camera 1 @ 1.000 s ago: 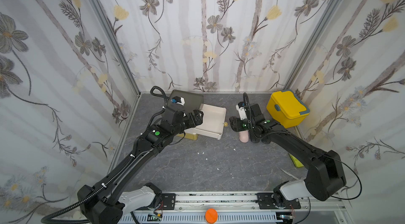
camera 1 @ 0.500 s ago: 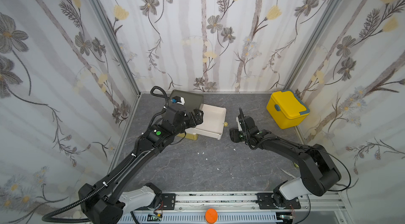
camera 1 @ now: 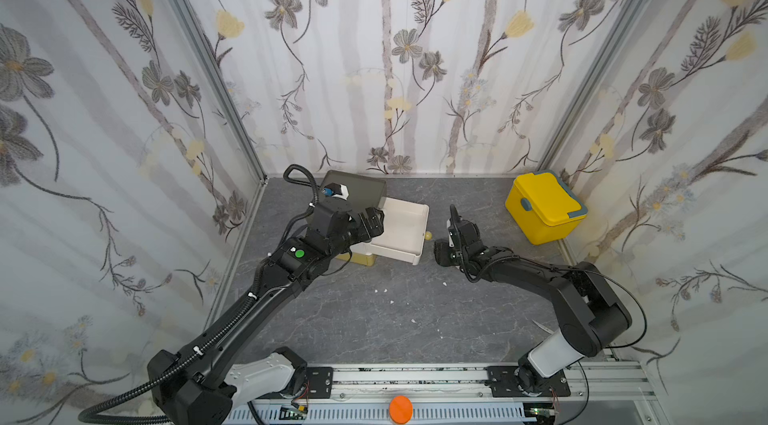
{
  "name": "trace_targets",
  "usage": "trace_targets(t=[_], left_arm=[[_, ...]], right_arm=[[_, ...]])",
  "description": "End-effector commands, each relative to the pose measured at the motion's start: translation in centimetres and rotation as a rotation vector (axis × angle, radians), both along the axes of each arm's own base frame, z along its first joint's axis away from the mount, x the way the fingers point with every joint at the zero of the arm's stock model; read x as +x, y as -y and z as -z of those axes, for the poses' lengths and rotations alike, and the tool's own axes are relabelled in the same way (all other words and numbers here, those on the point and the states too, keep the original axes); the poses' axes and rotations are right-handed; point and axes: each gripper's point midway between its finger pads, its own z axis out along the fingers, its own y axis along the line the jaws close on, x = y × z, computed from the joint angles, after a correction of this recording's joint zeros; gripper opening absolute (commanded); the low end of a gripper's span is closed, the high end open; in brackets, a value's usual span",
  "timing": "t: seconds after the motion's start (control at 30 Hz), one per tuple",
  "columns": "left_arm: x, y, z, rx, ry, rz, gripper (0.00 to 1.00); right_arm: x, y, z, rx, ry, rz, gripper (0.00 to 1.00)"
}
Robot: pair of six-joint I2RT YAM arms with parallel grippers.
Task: Take the mice out of the drawer
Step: Place the mouse at the center of the board.
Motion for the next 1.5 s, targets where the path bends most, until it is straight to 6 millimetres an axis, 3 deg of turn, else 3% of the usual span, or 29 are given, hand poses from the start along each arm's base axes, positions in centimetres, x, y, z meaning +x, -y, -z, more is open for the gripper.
trace_targets(t=[0.0, 0.37, 0.53, 0.9, 1.07, 1.3, 1.33, 1.47], left_arm=[[0.3, -0.2, -0.7, -0.006, 0.026, -0.012, 1.00], [0.2, -0.2, -0.9, 0.008, 0.029, -0.002, 1.00], [0.3, -0.2, -0.9, 0.011, 0.031, -0.002, 1.00], [0.2, -0.4, -2.6, 0.014, 0.066, 0.015, 1.00], [0.3, -1.8, -3.2, 0.048, 0.083, -0.012, 1.00], [1.1, -4.3, -2.1, 0.072, 0.053, -0.069, 1.00], [1.2, -4.5, -1.8, 0.068, 0.046, -0.075, 1.00], [1.5, -5.0, -0.6, 0.066, 0.016, -0.094, 1.00]], right_arm=[[0.8, -0.1, -0.2, 0.002, 0.029, 0.023, 0.54], [0.4, -0.4, 1.8, -0.031, -0.004, 0.017, 0.57], [0.5, -0.5, 1.2, -0.025, 0.007, 0.021, 0.67], [0.2, -1.2, -1.8, 0.018, 0.029, -0.024, 0.70], [0.3, -1.4, -4.2, 0.027, 0.053, -0.061, 0.70], [1.3, -3.2, -5.6, 0.059, 0.065, -0.115, 0.69], [1.4, -3.5, -4.8, 0.054, 0.046, -0.121, 0.69], [2.1, -5.4, -4.9, 0.069, 0.046, -0.163, 0.68]])
